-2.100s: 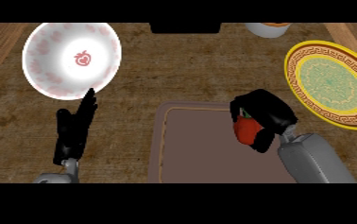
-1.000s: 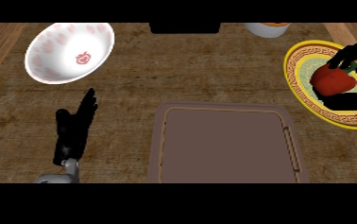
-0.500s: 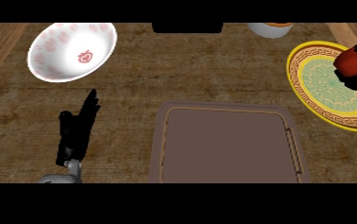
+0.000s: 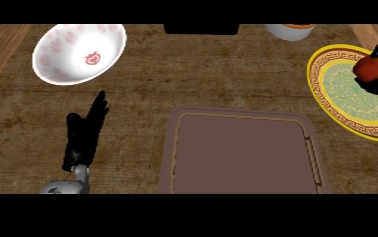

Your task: Pick the bell pepper from the tray and place it in the plate

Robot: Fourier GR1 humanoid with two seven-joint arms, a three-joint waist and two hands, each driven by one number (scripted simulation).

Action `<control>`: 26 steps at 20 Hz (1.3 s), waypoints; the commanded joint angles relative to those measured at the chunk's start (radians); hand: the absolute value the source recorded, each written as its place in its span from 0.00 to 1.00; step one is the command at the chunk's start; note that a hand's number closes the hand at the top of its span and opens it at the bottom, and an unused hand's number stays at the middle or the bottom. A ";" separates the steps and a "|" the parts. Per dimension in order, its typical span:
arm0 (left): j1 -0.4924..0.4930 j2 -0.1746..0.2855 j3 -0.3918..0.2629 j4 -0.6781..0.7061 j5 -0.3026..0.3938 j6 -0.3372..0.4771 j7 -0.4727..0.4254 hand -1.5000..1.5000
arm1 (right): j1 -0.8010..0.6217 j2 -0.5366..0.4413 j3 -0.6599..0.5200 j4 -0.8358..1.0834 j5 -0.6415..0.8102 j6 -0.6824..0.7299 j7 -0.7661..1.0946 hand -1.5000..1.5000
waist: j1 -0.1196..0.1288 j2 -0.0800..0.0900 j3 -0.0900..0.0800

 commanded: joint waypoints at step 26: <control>-0.064 0.013 0.053 0.070 0.019 -0.032 -0.017 0.50 | -0.138 -0.193 -0.318 0.563 -0.338 0.500 -0.455 0.00 | 0.007 0.011 0.003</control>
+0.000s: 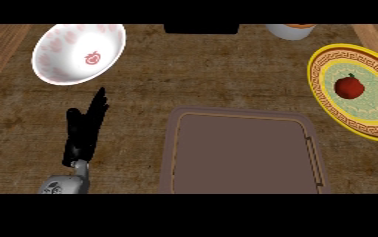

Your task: Pick the bell pepper from the tray and place it in the plate

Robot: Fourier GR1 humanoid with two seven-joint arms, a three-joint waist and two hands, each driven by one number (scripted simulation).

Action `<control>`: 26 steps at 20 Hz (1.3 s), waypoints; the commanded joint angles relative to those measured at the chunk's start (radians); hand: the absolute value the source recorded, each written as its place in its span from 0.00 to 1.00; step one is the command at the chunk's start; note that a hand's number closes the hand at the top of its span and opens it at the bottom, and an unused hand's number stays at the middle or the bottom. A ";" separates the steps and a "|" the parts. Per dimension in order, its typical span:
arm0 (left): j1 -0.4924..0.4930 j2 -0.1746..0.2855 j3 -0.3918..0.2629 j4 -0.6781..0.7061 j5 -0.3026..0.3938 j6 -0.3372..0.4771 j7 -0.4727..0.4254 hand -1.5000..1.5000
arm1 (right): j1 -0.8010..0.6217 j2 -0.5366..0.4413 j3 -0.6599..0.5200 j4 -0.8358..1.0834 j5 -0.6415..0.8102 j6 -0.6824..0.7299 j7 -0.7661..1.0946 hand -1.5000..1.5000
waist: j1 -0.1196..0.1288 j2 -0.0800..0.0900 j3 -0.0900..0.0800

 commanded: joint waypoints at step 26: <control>-0.016 -0.007 0.014 -0.017 -0.001 -0.018 0.019 0.50 | 0.124 0.050 0.010 0.010 -0.073 -0.055 -0.138 0.00 | 0.012 0.003 0.001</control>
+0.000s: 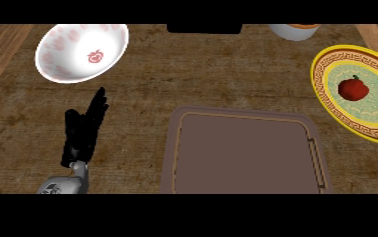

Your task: Pick the bell pepper from the tray and place it in the plate

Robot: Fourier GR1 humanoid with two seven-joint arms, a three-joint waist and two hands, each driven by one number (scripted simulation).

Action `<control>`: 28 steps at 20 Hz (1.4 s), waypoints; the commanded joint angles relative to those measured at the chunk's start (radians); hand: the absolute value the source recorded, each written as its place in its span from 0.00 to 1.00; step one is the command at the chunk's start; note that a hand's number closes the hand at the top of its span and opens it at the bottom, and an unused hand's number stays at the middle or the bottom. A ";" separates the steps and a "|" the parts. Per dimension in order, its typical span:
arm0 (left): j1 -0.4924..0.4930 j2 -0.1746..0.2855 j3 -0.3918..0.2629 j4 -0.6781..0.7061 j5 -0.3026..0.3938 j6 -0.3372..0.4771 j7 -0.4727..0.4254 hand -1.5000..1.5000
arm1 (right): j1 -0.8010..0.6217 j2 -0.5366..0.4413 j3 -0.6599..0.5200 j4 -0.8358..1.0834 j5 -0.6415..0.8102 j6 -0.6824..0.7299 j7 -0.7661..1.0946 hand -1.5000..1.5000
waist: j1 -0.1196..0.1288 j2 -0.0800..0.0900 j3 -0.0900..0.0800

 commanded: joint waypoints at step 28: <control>0.018 -0.024 -0.017 0.005 -0.020 -0.005 -0.023 0.50 | 0.118 -0.121 -0.069 0.069 -0.067 -0.043 -0.071 0.00 | 0.013 0.012 0.007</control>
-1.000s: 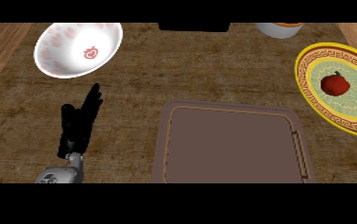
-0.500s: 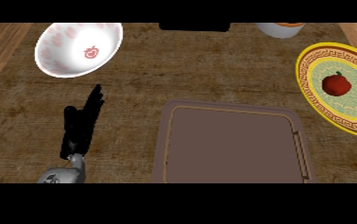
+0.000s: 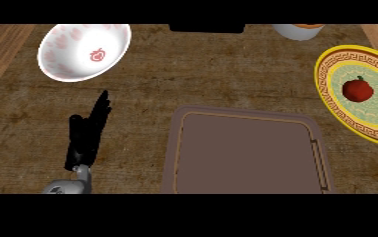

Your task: Pick the bell pepper from the tray and place it in the plate

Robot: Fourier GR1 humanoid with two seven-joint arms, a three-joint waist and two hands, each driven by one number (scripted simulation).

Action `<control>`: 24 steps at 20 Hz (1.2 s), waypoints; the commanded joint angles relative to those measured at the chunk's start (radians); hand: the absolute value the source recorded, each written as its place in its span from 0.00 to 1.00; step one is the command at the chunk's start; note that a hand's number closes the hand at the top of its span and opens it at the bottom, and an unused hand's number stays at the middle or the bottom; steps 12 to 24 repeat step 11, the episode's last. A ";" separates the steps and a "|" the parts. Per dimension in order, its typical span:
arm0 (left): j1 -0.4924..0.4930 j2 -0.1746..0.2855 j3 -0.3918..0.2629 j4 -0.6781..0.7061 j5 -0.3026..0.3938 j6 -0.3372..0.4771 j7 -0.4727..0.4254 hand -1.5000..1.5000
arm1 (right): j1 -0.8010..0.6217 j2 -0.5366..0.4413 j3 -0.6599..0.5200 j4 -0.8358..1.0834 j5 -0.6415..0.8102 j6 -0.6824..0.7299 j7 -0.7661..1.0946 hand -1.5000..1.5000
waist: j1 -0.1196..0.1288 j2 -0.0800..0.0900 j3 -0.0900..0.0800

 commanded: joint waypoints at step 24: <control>-0.023 0.003 0.003 -0.012 0.005 -0.008 0.044 0.50 | 0.050 -0.047 -0.027 0.010 -0.016 -0.027 -0.009 0.00 | 0.004 0.004 0.002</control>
